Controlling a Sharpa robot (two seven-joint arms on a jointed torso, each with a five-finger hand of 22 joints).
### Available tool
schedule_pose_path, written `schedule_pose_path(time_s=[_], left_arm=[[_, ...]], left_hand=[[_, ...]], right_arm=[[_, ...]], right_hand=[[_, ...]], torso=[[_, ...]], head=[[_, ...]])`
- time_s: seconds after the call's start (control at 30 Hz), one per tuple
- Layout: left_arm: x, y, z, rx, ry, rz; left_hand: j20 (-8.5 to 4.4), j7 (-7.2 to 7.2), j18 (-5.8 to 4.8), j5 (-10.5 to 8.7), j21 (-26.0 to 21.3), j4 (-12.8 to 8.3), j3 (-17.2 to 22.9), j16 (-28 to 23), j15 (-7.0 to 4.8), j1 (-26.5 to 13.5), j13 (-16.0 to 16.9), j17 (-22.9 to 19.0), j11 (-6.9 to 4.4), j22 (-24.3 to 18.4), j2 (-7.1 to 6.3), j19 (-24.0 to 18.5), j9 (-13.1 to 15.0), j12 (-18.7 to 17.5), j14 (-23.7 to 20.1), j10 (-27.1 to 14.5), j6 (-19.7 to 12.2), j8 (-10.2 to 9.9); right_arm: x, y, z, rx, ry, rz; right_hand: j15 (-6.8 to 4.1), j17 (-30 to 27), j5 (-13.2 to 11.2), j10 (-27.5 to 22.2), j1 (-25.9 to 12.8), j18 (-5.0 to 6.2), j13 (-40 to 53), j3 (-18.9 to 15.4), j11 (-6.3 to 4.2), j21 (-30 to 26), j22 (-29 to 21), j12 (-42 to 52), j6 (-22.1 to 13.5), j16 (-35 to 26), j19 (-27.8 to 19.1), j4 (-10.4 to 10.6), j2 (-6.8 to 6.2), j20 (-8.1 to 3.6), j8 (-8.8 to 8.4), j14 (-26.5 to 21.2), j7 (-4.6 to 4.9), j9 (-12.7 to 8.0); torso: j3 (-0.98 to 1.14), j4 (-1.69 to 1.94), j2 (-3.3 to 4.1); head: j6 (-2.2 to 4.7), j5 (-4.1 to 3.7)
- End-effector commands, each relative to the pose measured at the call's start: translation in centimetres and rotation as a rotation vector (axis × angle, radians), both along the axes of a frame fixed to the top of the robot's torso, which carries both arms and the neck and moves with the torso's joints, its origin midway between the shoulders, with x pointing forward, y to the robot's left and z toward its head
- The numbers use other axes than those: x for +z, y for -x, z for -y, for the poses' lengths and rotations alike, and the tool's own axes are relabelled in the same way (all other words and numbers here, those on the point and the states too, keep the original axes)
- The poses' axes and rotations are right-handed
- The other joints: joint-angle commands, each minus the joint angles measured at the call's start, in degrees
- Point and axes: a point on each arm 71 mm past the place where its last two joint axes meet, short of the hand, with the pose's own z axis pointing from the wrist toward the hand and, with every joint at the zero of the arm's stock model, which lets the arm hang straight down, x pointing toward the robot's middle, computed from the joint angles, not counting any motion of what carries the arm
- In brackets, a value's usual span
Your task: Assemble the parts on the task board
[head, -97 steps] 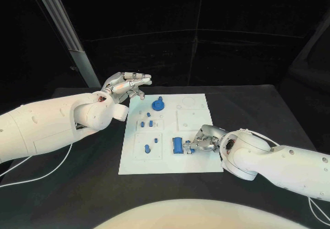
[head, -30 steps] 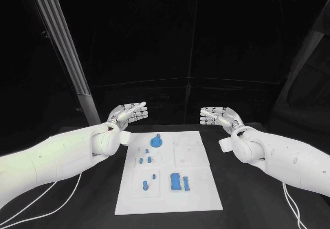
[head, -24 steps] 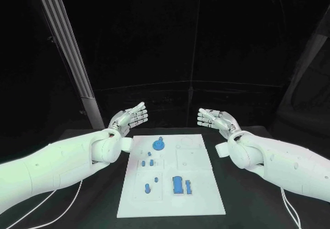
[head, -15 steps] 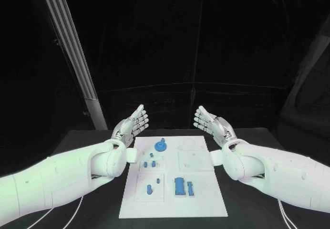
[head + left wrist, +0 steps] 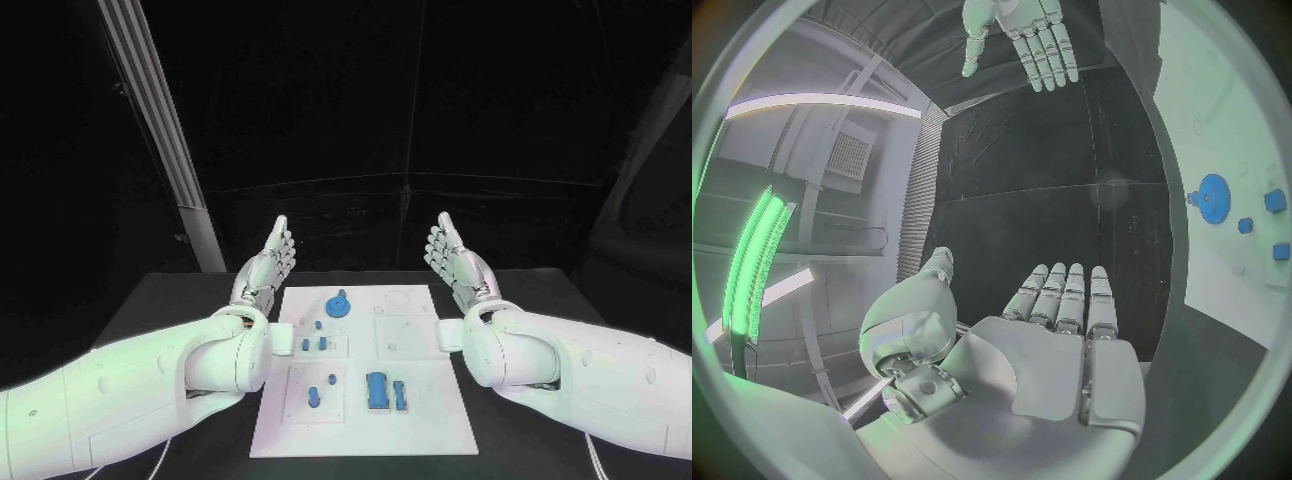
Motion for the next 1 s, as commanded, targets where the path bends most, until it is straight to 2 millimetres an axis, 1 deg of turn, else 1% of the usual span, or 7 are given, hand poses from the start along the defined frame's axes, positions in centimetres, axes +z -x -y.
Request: schedule_pose_path(time_s=[0.03,0.57,0.6,0.63,0.67,0.73,1.0], left_arm=[[0.53,-0.04,-0.23,0.036,-0.044,0.056],[0.53,-0.04,-0.23,0.036,-0.044,0.056],[0.53,-0.04,-0.23,0.036,-0.044,0.056],[0.53,-0.04,-0.23,0.036,-0.044,0.056],[0.53,-0.04,-0.23,0.036,-0.044,0.056],[0.53,-0.04,-0.23,0.036,-0.044,0.056],[0.53,-0.04,-0.23,0.036,-0.044,0.056]], left_hand=[[-1.05,-0.16,-1.25,-0.21,-0.26,0.01,-1.43,-0.65,-0.09,-6.09,-0.07,-0.09,-0.14,-2.74,0.0,-3.79,-0.06,-0.43,-4.48,-4.65,-4.35,-0.24],[-1.05,-0.16,-1.25,-0.21,-0.26,0.01,-1.43,-0.65,-0.09,-12.03,-0.07,-0.09,-0.14,-2.74,0.0,-7.24,-0.06,-0.43,-8.75,-9.03,-8.41,-0.24],[-1.05,-0.16,-1.25,-0.21,-0.26,0.01,-1.43,-0.65,-0.09,-12.19,-0.07,-0.09,-0.14,-2.74,0.0,-11.4,-0.06,-0.43,-8.85,-9.32,-8.66,-0.24],[-1.05,-0.16,-1.25,-0.21,-0.26,0.01,-1.43,-0.65,-0.09,-13.52,-0.07,-0.09,-0.14,-2.74,0.0,-11.4,-0.06,-0.43,-13.56,-14.12,-13.21,-0.24],[-1.05,-0.16,-1.25,-0.21,-0.26,0.01,-1.43,-0.65,-0.09,-14.46,-0.07,-0.09,-0.14,-2.74,0.0,-11.4,-0.06,-0.43,-13.56,-14.12,-13.21,-0.24],[-1.05,-0.16,-1.25,-0.21,-0.26,0.01,-1.43,-0.65,-0.09,-18.49,-0.07,-0.09,-0.14,-2.74,0.0,-11.4,-0.06,-0.43,-13.56,-14.12,-13.21,-0.24],[-1.05,-0.16,-1.25,-0.21,-0.26,0.01,-1.43,-0.65,-0.09,-18.49,-0.07,-0.09,-0.14,-2.74,0.0,-11.4,-0.06,-0.43,-13.56,-14.12,-13.21,-0.24]], right_arm=[[0.2,-0.01,0.23,-0.04,0.002,0.012],[0.2,-0.01,0.23,-0.04,0.002,0.012],[0.2,-0.01,0.23,-0.04,0.002,0.012],[0.2,-0.01,0.23,-0.04,0.002,0.012],[0.2,-0.01,0.23,-0.04,0.002,0.012],[0.2,-0.01,0.23,-0.04,0.002,0.012],[0.2,-0.01,0.23,-0.04,0.002,0.012]], right_hand=[[-0.04,-0.11,-0.4,-4.92,-6.54,-1.27,-0.07,0.96,-0.16,-0.64,-0.08,-0.21,-4.26,-0.27,-5.0,-0.02,-0.2,-0.5,-0.23,-5.37,-0.33,-0.11],[-0.04,-0.11,-0.4,-9.58,-12.91,-1.27,-0.07,0.96,-0.16,-0.64,-0.08,-0.21,-8.33,-0.27,-9.72,-0.02,-0.2,-0.5,-0.23,-10.62,-0.33,-0.11],[-0.04,-0.11,-0.4,-9.83,-13.07,-1.27,-0.07,0.96,-0.16,-0.64,-0.08,-0.21,-8.35,-0.27,-9.97,-0.02,-0.2,-0.5,-0.23,-10.8,-0.33,-0.11],[-0.04,-0.11,-0.4,-10.13,-13.47,-1.27,-0.07,0.96,-0.16,-0.64,-0.08,-0.21,-8.68,-0.27,-10.24,-0.02,-0.2,-0.5,-0.23,-11.08,-0.33,-0.11],[-0.04,-0.11,-0.4,-14.97,-14.75,-1.27,-0.07,0.96,-0.16,-0.64,-0.08,-0.21,-12.9,-0.27,-15.11,-0.02,-0.2,-0.5,-0.23,-12.11,-0.33,-0.11],[-0.04,-0.11,-0.4,-14.97,-19.9,-1.27,-0.07,0.96,-0.16,-0.64,-0.08,-0.21,-12.9,-0.27,-15.11,-0.02,-0.2,-0.5,-0.23,-16.37,-0.33,-0.11],[-0.04,-0.11,-0.4,-14.97,-19.9,-1.27,-0.07,0.96,-0.16,-0.64,-0.08,-0.21,-12.9,-0.27,-15.11,-0.02,-0.2,-0.5,-0.23,-16.37,-0.33,-0.11]], torso=[[0.0,0.0,0.01],[0.0,0.0,0.01],[0.0,0.0,0.01],[0.0,0.0,0.01],[0.0,0.0,0.01],[0.0,0.0,0.01],[0.0,0.0,0.01]], head=[[-0.01,0.01],[-0.01,0.01],[-0.01,0.01],[-0.01,0.01],[-0.01,0.01],[-0.01,0.01],[-0.01,0.01]])
